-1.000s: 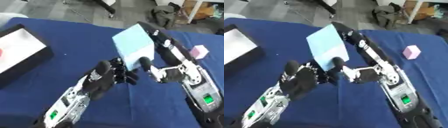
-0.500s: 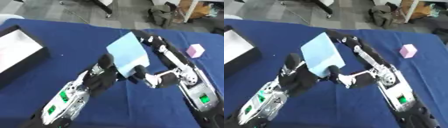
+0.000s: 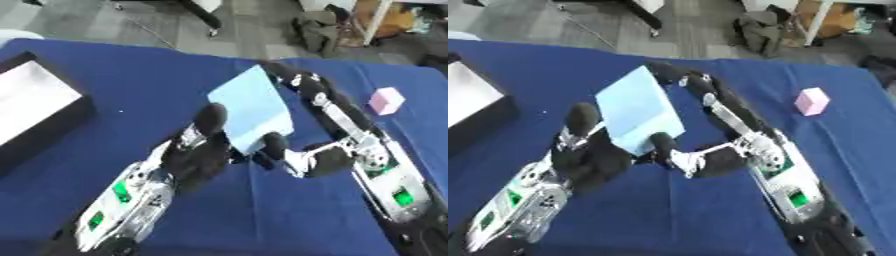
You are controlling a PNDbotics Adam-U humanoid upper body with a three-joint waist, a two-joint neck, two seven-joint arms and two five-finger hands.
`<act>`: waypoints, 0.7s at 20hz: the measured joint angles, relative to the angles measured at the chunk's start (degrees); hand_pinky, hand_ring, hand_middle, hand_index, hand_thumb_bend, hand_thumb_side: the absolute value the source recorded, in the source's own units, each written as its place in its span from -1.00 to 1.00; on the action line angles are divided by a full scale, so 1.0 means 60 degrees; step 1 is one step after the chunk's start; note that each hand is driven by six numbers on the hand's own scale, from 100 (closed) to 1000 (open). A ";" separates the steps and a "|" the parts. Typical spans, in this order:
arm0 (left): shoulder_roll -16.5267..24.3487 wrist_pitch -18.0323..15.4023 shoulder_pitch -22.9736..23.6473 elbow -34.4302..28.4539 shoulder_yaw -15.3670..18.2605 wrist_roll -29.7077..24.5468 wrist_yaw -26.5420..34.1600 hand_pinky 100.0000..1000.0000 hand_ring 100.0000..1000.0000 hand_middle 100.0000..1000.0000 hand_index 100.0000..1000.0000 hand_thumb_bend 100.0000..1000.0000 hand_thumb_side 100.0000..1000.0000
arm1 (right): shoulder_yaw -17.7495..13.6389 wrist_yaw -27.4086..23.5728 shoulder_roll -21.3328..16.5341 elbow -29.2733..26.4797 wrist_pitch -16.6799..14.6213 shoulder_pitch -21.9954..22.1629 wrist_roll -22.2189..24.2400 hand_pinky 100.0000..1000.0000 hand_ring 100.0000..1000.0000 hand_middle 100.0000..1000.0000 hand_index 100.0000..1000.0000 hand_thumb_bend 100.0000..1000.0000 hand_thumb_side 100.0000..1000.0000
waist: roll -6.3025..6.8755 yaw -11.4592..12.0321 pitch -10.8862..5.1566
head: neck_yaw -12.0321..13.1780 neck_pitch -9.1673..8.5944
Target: Pick up the objects with one hand, pass them to the other hand, and then place them into the box on the other side of the table.
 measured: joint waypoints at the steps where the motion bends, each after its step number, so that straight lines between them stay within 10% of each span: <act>1: -0.0001 0.0027 -0.0006 -0.0011 -0.0022 0.0052 0.0054 0.20 0.05 -0.04 0.50 1.00 0.08 | 0.0001 0.0071 0.0000 -0.0002 -0.0022 0.0000 -0.0032 0.65 0.52 -0.17 0.92 -1.00 -0.16 | -0.0005 0.0000 0.0000 | -0.0003 0.0000; 5: -0.0012 0.0154 -0.0025 -0.0018 -0.0084 0.0229 0.0349 0.15 -0.05 -0.15 0.37 0.98 -0.08 | 0.0002 0.0427 0.0000 -0.0004 -0.0184 -0.0001 -0.0196 0.64 0.51 -0.18 0.91 -1.00 -0.18 | -0.0016 -0.0008 0.0000 | -0.0014 0.0000; 14: -0.0185 0.0381 -0.0032 0.0036 -0.0193 0.1020 0.1152 -0.02 -0.42 -0.62 -0.12 0.25 -0.42 | 0.0052 0.1120 0.0000 -0.0011 -0.0608 -0.0006 -0.0621 0.62 0.50 -0.17 0.88 -1.00 -0.32 | -0.0018 -0.0026 0.0000 | -0.0058 0.0000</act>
